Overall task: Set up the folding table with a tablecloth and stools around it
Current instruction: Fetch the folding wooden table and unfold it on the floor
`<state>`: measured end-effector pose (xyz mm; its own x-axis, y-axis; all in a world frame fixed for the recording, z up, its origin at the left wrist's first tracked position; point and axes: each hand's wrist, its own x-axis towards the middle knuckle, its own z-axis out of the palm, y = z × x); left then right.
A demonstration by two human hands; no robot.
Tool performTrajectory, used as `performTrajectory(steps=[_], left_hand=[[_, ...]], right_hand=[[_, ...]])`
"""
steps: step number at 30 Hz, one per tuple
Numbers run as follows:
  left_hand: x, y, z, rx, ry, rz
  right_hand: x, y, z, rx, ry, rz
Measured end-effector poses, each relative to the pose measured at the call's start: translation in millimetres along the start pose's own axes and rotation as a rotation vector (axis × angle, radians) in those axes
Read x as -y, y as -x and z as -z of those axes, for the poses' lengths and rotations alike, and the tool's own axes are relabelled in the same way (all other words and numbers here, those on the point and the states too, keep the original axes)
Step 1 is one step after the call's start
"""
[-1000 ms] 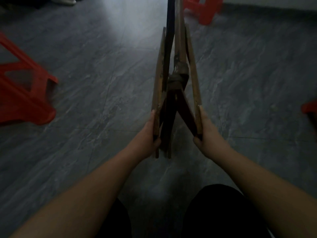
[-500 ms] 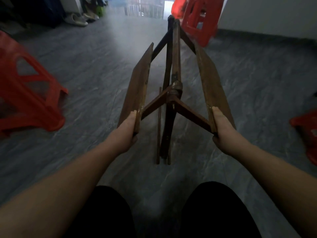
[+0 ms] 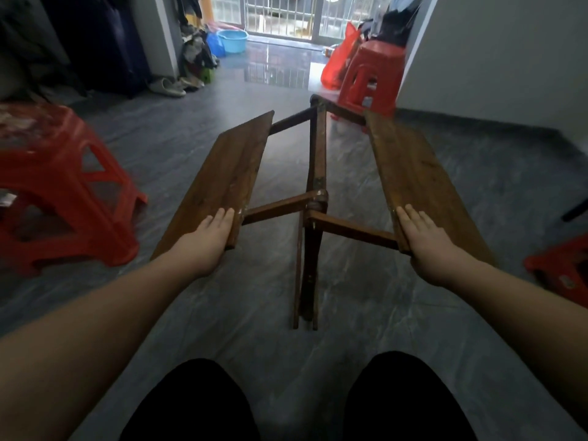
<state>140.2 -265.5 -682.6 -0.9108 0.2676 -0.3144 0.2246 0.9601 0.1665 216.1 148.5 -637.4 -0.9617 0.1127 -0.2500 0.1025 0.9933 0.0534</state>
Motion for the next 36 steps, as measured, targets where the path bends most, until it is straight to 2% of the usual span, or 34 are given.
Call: performTrajectory(steps=[10,20,36], left_hand=[[-9.4,10.8,53.1,0.048,-0.076,0.123],[-31.3,11.3,102.2,0.071,-0.274,0.198],[-29.5,7.0,147.1,0.075,-0.421,0.258]], right_hand=[[18.9,11.0,59.0,0.042,0.138,-0.094],[18.4,6.3,93.6,0.044,0.232,-0.084],[39.3,-13.8,126.2,0.025,0.283,-0.019]])
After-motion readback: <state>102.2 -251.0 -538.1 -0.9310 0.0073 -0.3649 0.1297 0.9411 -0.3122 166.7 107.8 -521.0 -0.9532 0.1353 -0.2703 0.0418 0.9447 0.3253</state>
